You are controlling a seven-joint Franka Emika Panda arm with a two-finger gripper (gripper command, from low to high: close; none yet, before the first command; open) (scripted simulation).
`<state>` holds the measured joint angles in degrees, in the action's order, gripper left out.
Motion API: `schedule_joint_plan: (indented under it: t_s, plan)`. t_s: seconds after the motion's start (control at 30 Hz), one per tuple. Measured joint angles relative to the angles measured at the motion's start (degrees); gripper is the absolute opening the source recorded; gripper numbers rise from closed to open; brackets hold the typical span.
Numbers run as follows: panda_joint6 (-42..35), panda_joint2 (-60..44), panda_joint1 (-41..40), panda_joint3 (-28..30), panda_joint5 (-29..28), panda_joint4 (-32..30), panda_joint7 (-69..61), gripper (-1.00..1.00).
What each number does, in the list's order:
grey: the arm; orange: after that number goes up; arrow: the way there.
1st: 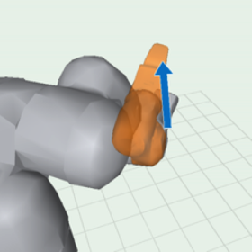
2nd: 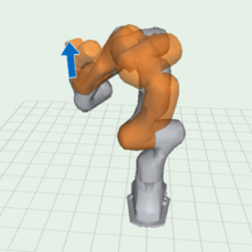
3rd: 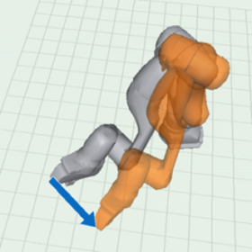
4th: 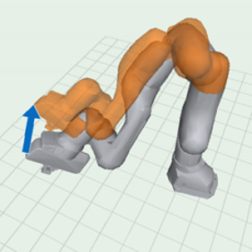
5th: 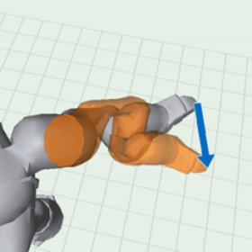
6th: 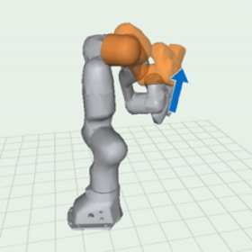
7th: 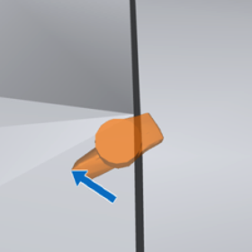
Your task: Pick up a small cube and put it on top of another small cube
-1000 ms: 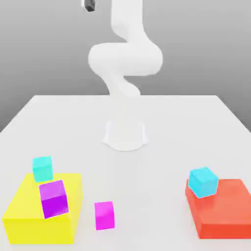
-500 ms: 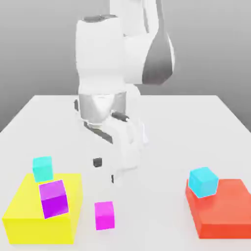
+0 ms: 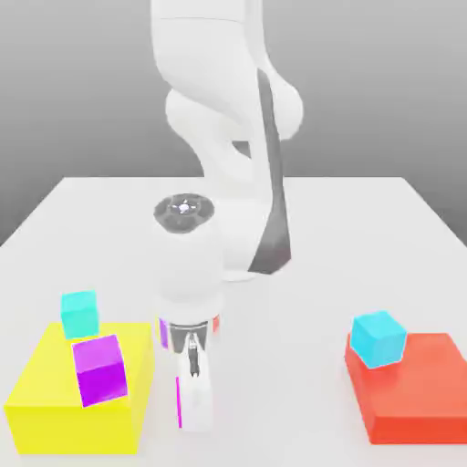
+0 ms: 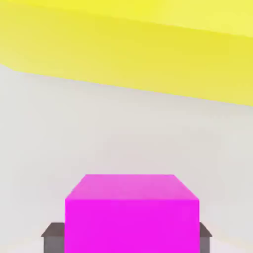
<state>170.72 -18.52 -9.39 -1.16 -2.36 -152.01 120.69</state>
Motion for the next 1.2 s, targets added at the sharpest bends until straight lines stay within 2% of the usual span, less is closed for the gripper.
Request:
schedule_joint_plan:
  t_s: [0.07,0.27,0.4,0.57,0.93,1.0,1.13,1.17,1.2]
  plan:
    - [0.37,-0.52,0.10,0.12,-0.09,0.09,0.10,-1.00]
    - [-8.37,10.26,-0.57,-1.16,1.42,-1.95,-1.33,-1.00]
    - [-12.79,14.96,2.49,-6.07,5.88,-2.14,-11.86,-1.00]
    - [-17.85,20.18,9.73,-9.10,9.96,-1.99,-25.93,-1.00]
    - [-28.26,30.57,22.14,-15.40,9.62,-1.81,-50.27,-1.00]
    - [-27.85,30.17,23.24,-16.47,8.48,-2.02,-52.25,-1.00]
    - [-20.57,23.68,22.67,-17.43,5.18,-3.08,-50.71,-1.00]
    - [-18.66,22.00,22.63,-17.44,4.46,-3.36,-50.20,1.00]
    - [-18.66,22.00,22.63,-17.44,4.46,-3.36,-50.20,1.00]
